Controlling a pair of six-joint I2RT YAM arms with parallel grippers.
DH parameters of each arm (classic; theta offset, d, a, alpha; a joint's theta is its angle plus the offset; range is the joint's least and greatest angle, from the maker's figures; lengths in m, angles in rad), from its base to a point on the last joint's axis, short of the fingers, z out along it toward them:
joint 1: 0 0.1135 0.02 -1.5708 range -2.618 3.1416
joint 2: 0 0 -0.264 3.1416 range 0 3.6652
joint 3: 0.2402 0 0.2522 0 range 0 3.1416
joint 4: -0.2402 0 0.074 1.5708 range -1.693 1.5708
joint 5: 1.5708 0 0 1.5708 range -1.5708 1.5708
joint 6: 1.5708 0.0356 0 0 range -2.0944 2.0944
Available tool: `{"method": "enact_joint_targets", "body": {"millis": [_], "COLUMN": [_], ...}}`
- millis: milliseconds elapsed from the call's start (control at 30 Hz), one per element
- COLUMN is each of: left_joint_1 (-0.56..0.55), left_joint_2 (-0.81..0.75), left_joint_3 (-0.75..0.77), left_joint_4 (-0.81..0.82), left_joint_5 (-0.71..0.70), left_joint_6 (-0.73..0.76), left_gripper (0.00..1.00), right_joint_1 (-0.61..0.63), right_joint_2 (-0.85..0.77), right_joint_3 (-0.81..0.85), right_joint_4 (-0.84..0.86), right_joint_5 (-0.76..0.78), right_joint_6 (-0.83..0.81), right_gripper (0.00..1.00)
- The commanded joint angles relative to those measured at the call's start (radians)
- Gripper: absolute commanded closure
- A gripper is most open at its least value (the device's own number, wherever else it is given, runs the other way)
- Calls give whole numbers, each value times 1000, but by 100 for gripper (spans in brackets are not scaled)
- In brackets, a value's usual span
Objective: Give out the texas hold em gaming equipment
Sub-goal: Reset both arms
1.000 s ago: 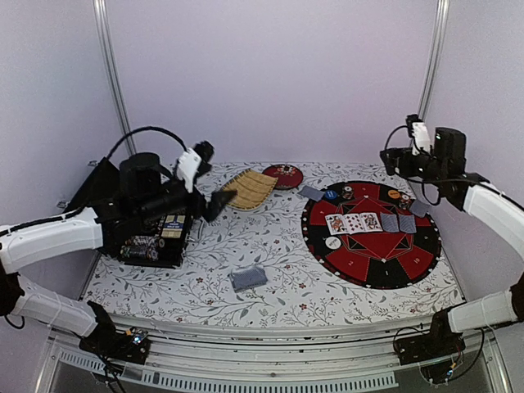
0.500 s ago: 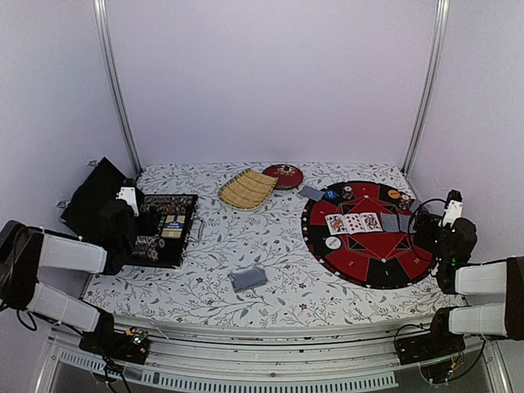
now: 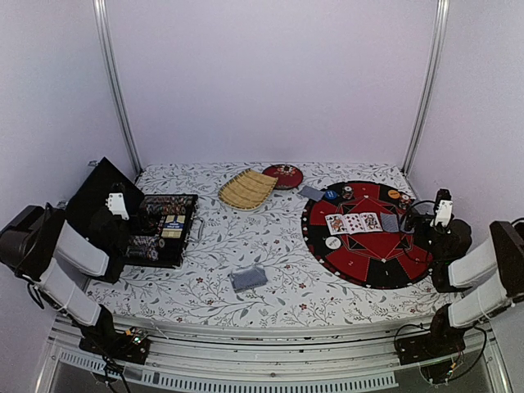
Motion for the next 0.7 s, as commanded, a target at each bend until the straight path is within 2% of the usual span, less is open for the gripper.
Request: {"method": "enact_joint_targets", "body": {"millis": [0,67,133,200,667], "left_joint_1": [49,54,62,70,75], "left_joint_2": [9,29,18,27,24], "left_joint_3": [-6,-5,15,15,18], "left_joint_4": [48,90,23,39,30], "left_joint_5": [192,211,216,234,240], "left_joint_6": [-27,-17,-28,-31,-34], "left_gripper": [2,2,2,2,2], "right_joint_1": [-4,-4,-4,-2,-2], "right_joint_2": [191,182,194,192,193], "right_joint_3": [47,64,86,117,117], "right_joint_4": [204,146,122,60,61], "right_joint_5": [-147,-183,-192,-199,-200], "right_joint_6": [4,-12,-19,-23,-23], "right_gripper": [1,1,1,1,1]}}
